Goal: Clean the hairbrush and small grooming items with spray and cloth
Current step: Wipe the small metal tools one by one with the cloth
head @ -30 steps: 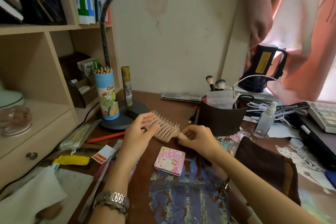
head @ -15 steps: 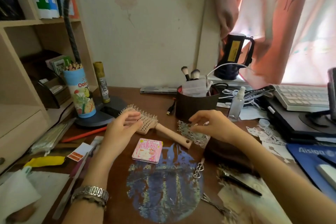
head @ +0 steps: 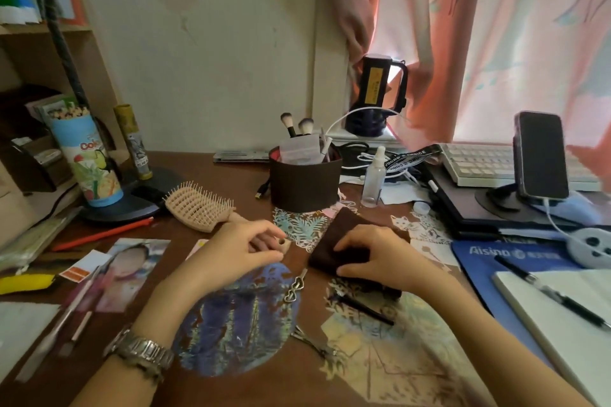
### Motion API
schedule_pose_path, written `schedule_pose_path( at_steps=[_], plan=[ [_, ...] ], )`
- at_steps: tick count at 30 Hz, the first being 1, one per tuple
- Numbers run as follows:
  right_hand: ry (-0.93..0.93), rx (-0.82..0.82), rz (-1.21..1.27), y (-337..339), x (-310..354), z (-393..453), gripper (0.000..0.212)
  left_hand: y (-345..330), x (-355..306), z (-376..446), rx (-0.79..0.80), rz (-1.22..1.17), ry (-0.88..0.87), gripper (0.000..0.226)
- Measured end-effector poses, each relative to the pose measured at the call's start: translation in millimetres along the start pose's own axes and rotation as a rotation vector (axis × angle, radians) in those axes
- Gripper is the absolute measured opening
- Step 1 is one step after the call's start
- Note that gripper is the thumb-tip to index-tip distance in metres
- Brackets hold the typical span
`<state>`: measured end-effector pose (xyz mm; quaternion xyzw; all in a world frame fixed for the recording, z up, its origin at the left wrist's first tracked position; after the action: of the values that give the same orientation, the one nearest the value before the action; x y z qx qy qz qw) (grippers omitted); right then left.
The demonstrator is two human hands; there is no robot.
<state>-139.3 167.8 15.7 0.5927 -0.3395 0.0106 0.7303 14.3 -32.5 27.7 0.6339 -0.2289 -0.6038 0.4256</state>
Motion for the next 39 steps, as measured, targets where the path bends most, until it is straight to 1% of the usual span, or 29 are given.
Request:
schedule_pose_path(
  at_steps=[3, 6, 10, 17, 23, 28, 32, 36, 39],
  plan=[
    [0.047, -0.004, -0.062, -5.6, -3.2, -5.4, 0.035, -13.6, -9.8, 6.3, 0.081, 0.023, -0.015, 0.030],
    [0.069, -0.030, -0.104, -10.0, -6.2, -8.7, 0.030, -25.1, -13.7, 8.8, 0.112, 0.026, -0.006, 0.030],
    [0.083, -0.065, -0.148, -10.9, -11.0, -14.0, 0.030, -35.1, -16.5, 8.5, 0.134, 0.052, -0.021, 0.030],
    [0.099, -0.090, -0.176, -9.3, -18.9, -28.4, 0.028, -44.7, -13.2, 6.7, 0.104, 0.006, 0.004, 0.025],
    [0.058, -0.063, -0.168, -0.1, -29.0, -52.3, 0.027, -47.8, -9.8, 5.6, 0.098, -0.046, 0.014, 0.019],
    [0.047, -0.058, -0.179, 1.2, -26.8, -62.0, 0.028, -48.0, -9.0, 6.4, 0.083, -0.043, 0.028, 0.008],
    [0.035, 0.009, -0.192, 4.0, -23.4, -57.3, 0.030, -48.3, -15.3, 8.7, 0.035, -0.091, 0.058, 0.005],
    [-0.009, 0.101, -0.088, 14.7, -24.1, -47.1, 0.027, -46.1, -25.8, 14.7, -0.005, -0.145, 0.080, 0.008],
    [-0.016, 0.072, 0.019, 18.5, -23.3, -37.6, 0.019, -44.8, -29.0, 18.9, -0.081, -0.169, 0.134, 0.009]
  ],
)
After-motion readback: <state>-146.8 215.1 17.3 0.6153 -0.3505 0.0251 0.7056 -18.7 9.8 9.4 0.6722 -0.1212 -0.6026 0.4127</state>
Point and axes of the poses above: each hand's wrist, its own z-axis towards the middle knuckle, its own y-axis out of the back of the hand, x = y × z, the point moved 2 cm from there along z, towards the middle knuckle, and after that the axes turned 8 degrees about z, right-handed, at the moved point
